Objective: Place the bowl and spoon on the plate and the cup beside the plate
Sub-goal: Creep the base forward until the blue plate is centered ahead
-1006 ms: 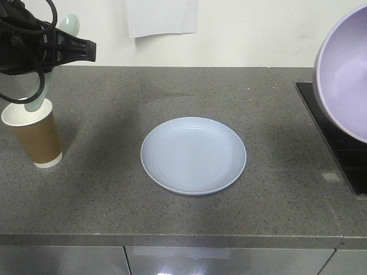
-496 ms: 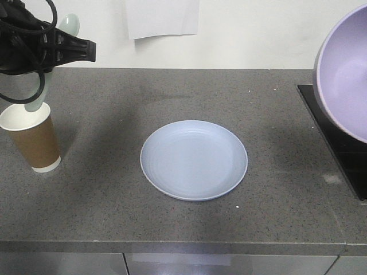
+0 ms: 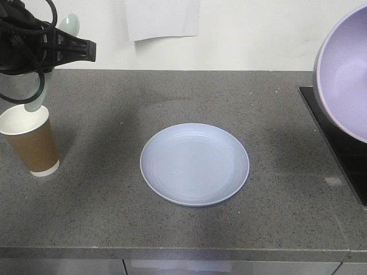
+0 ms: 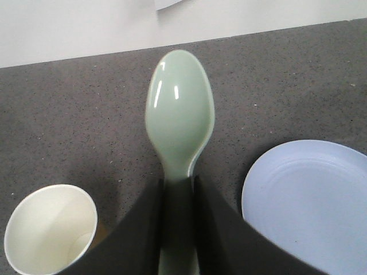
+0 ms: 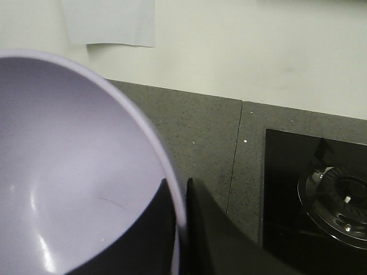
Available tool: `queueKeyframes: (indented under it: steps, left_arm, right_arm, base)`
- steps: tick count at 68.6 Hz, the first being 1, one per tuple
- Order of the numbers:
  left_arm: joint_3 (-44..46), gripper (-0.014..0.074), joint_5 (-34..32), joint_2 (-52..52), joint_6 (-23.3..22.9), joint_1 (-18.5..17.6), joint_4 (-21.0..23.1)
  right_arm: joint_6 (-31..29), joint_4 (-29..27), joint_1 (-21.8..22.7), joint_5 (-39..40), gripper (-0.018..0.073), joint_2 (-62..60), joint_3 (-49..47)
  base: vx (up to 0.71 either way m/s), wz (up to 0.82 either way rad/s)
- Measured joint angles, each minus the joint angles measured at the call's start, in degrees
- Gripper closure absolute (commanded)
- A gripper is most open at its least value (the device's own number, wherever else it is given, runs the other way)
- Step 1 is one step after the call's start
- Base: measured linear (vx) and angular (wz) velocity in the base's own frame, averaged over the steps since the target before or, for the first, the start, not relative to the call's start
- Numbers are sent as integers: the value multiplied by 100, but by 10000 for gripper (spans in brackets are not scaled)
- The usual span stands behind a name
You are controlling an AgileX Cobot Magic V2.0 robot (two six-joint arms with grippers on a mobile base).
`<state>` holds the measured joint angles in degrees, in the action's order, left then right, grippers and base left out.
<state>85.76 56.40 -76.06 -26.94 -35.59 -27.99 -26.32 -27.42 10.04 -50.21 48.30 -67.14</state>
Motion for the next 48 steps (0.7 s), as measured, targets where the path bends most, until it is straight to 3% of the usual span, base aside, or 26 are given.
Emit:
queueKeyframes:
  steps: [48]
  left_arm:
    - [0,602,0,0,0,0,0]
  right_arm:
    - [0,0,0,0,564,0,0]
  base:
    - [3,0]
